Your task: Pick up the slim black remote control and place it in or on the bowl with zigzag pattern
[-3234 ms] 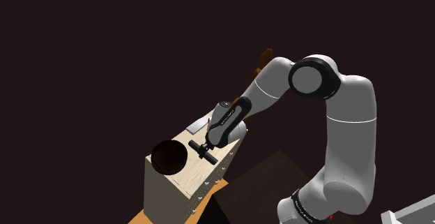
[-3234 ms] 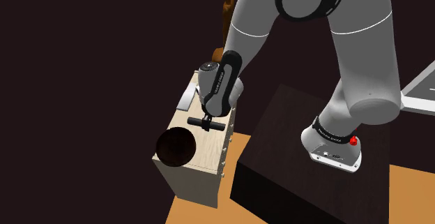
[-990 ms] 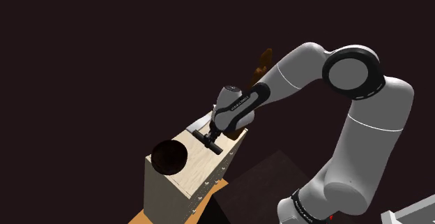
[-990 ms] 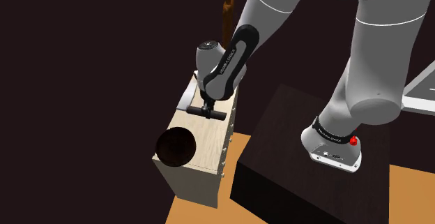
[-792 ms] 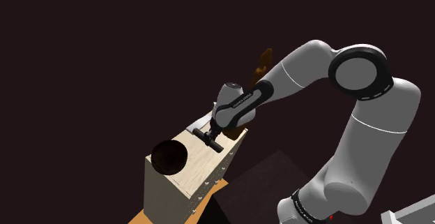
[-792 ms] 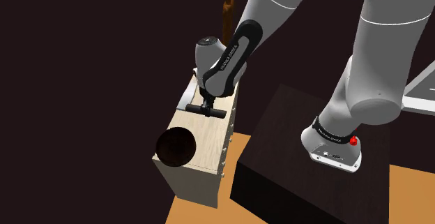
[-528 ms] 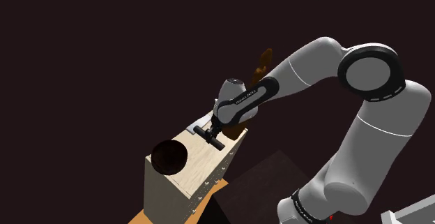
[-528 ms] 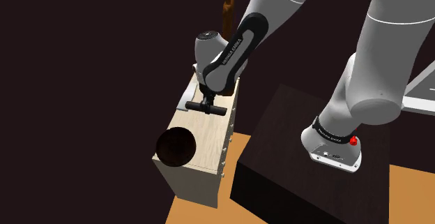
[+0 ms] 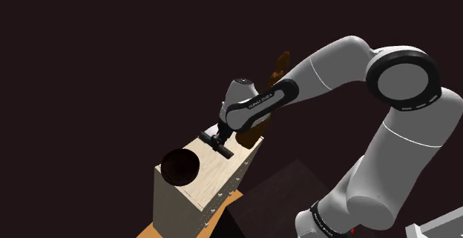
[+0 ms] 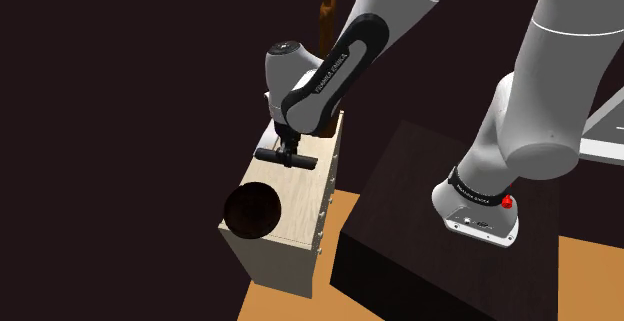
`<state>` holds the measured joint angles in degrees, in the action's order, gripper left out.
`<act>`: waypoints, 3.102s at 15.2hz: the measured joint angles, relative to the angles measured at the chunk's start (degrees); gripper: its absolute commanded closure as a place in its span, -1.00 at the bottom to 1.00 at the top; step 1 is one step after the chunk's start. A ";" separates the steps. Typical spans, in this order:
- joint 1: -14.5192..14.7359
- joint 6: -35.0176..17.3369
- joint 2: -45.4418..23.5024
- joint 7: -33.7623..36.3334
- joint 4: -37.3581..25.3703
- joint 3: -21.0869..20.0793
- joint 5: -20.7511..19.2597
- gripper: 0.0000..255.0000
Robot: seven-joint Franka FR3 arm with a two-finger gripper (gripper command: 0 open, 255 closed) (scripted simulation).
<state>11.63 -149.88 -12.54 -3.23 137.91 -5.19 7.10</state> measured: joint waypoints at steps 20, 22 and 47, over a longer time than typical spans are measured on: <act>11.58 -0.91 -16.21 16.93 -16.34 -1.99 -4.68 1.00; 11.71 -2.02 -17.69 16.96 -16.74 -1.88 -4.80 1.00; 10.94 2.50 -12.16 16.52 -15.73 -2.28 -4.28 -1.00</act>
